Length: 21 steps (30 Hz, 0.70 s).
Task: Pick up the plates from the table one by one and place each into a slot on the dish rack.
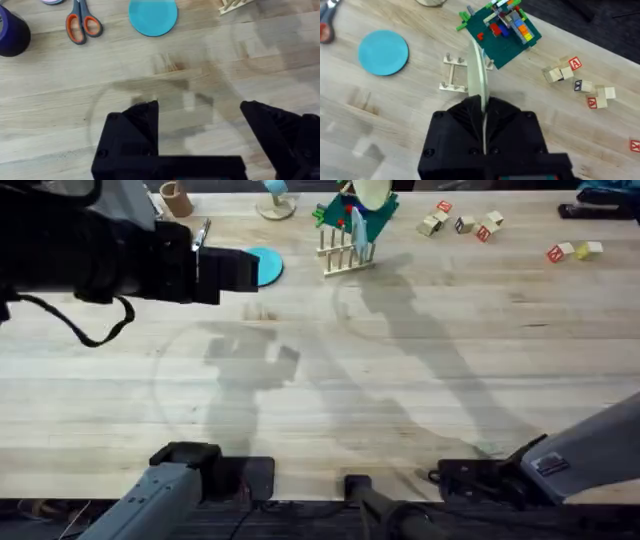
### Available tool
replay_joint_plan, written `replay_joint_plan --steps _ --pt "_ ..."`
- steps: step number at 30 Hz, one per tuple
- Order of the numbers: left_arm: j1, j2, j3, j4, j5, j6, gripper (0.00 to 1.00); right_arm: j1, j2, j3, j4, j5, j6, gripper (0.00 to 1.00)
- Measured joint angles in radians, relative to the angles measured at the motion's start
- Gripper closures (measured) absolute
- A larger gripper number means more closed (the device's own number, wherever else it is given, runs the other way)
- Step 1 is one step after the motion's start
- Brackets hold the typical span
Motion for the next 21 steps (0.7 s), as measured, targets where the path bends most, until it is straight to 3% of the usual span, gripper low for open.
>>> replay_joint_plan --steps 13,21 --pt "0.0 0.0 0.0 0.0 0.0 0.0 0.006 0.0 0.012 0.003 0.004 0.037 0.051 0.971" --pt "0.0 0.0 0.0 0.0 0.0 0.0 0.007 0.004 0.092 0.011 0.013 0.068 0.095 0.972"
